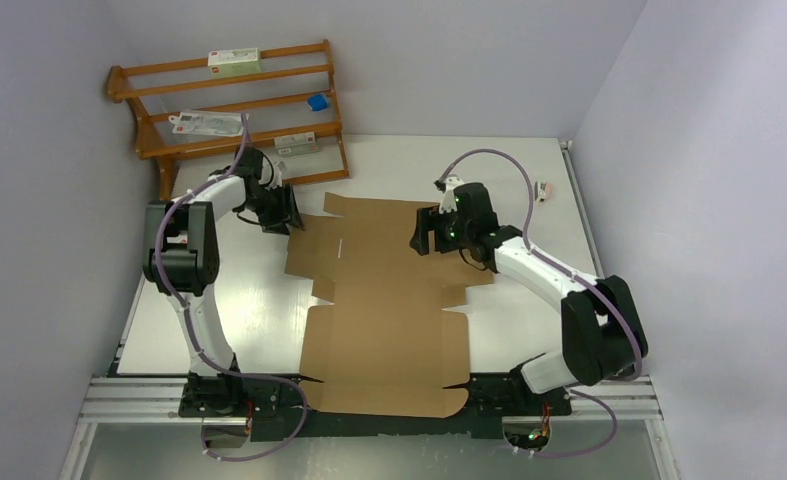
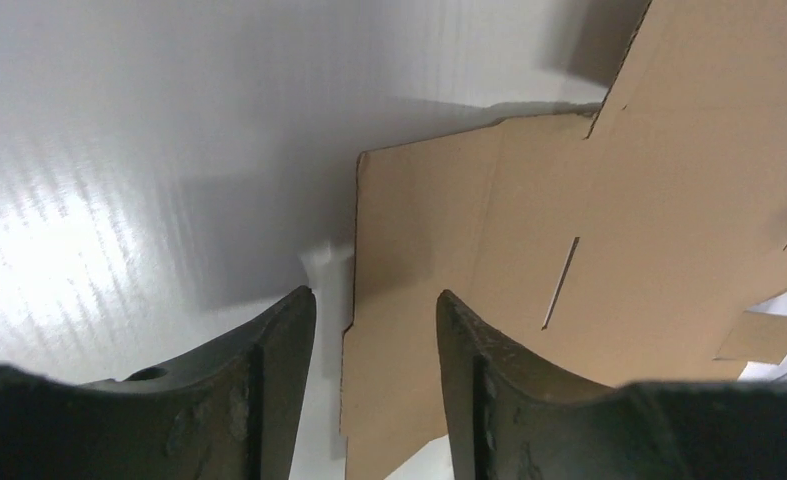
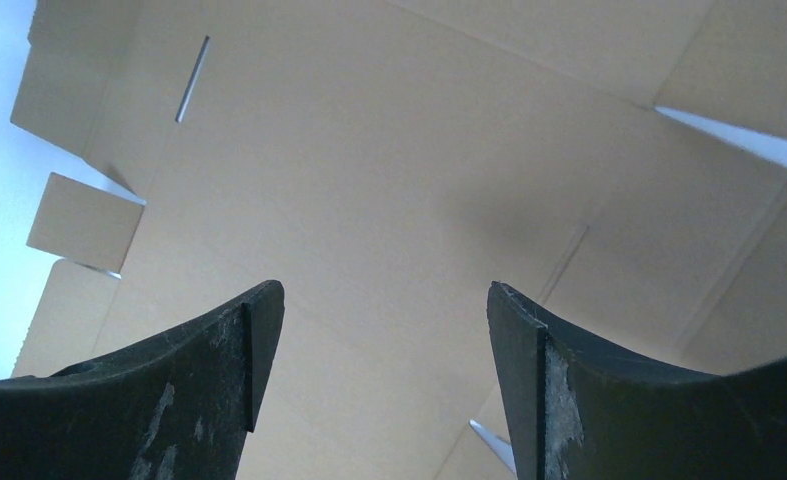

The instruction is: Fold the paper box

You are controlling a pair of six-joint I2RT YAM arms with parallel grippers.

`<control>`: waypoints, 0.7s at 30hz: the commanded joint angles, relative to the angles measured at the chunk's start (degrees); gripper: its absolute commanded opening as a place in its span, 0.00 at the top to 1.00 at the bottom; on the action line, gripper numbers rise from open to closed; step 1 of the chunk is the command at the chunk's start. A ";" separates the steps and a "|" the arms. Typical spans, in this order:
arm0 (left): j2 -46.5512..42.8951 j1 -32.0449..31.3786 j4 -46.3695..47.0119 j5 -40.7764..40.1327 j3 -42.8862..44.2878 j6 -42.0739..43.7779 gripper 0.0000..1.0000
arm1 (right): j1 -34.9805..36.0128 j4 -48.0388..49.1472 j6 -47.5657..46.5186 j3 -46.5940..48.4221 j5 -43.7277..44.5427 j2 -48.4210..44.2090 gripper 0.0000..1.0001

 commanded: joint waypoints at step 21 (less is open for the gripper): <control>-9.72 -2.01 5.47 7.30 -5.52 6.51 0.91 | -3.62 -5.83 -12.83 27.37 -15.61 19.36 0.19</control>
